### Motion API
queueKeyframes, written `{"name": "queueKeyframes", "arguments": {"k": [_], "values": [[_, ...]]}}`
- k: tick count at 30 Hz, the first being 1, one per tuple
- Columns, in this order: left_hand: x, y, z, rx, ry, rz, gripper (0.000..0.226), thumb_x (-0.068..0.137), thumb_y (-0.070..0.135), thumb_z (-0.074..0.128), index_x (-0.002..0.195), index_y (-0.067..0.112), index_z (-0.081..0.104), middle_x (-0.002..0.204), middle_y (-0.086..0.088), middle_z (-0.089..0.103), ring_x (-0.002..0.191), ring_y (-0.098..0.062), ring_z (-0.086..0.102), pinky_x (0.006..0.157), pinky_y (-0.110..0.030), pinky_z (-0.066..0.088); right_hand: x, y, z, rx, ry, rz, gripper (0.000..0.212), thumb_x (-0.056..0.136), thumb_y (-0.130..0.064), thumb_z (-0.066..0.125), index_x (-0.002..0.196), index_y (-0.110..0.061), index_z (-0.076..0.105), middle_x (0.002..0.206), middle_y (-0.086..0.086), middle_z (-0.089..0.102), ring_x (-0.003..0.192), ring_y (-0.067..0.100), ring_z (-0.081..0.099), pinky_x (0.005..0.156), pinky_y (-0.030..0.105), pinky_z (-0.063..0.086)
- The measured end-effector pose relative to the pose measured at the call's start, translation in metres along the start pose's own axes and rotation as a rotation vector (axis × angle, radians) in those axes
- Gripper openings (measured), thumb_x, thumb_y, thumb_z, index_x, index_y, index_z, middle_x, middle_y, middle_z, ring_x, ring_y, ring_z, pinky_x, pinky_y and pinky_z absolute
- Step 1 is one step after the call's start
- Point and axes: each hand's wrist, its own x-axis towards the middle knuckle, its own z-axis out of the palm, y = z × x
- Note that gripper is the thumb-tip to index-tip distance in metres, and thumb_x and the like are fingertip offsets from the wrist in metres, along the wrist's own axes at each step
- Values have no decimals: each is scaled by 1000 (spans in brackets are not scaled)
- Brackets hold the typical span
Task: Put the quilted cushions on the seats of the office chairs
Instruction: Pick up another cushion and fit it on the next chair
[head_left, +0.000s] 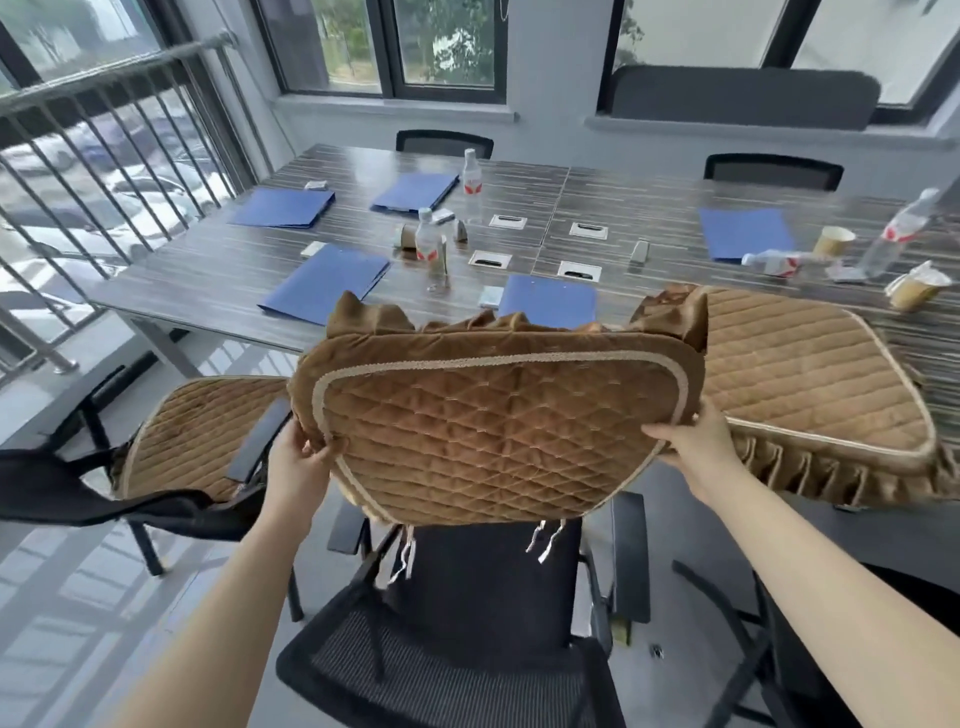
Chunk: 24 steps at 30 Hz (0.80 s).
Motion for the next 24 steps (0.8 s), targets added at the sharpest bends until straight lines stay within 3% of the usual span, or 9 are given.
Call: {"name": "queueKeyframes", "arguments": {"k": [3,6,11,14,17,20,24], "values": [[18,-19,11,-12,10,-78,31,88,-2,63,116,11,61,111,-8,68,103,-26,62,83,-32,48,5,9,4,-35,42,-15,57,72,9,74,118,-17,54,118,5,64,108,28,61,94,51,50],[35,-36,20,14,-10,-121,34,89,-5,61,120,8,59,112,-9,66,102,-24,61,81,-30,46,13,24,6,-107,74,-3,63,66,3,79,120,-20,56,116,1,67,108,27,62,96,53,49],[72,-80,29,72,-70,-238,29,89,-5,61,115,9,60,108,-9,66,98,-24,60,85,-35,47,17,57,25,-173,149,69,52,70,5,77,110,-23,59,112,0,67,108,27,62,97,53,48],[91,-119,35,134,-77,-345,24,90,1,63,112,9,60,107,-9,66,96,-25,61,84,-36,48,16,83,43,-260,221,136,51,71,6,76,110,-21,58,108,0,66,106,28,62,96,49,50],[102,-163,40,178,-82,-438,18,89,4,65,105,11,60,103,-9,67,93,-26,61,80,-37,47,13,113,57,-396,259,147,48,75,3,76,115,-13,56,107,3,64,106,27,60,90,36,47],[106,-203,48,245,-140,-498,14,89,5,64,102,10,61,97,-8,68,89,-28,62,77,-40,49,15,146,63,-511,273,162,53,78,-3,74,125,-11,50,114,4,62,111,26,58,95,38,45],[105,-243,59,346,-151,-568,22,90,9,61,112,10,60,100,-6,69,96,-30,63,87,-46,50,28,181,67,-682,243,244,62,83,-9,71,135,-9,37,130,11,56,122,30,52,103,40,40]]}}
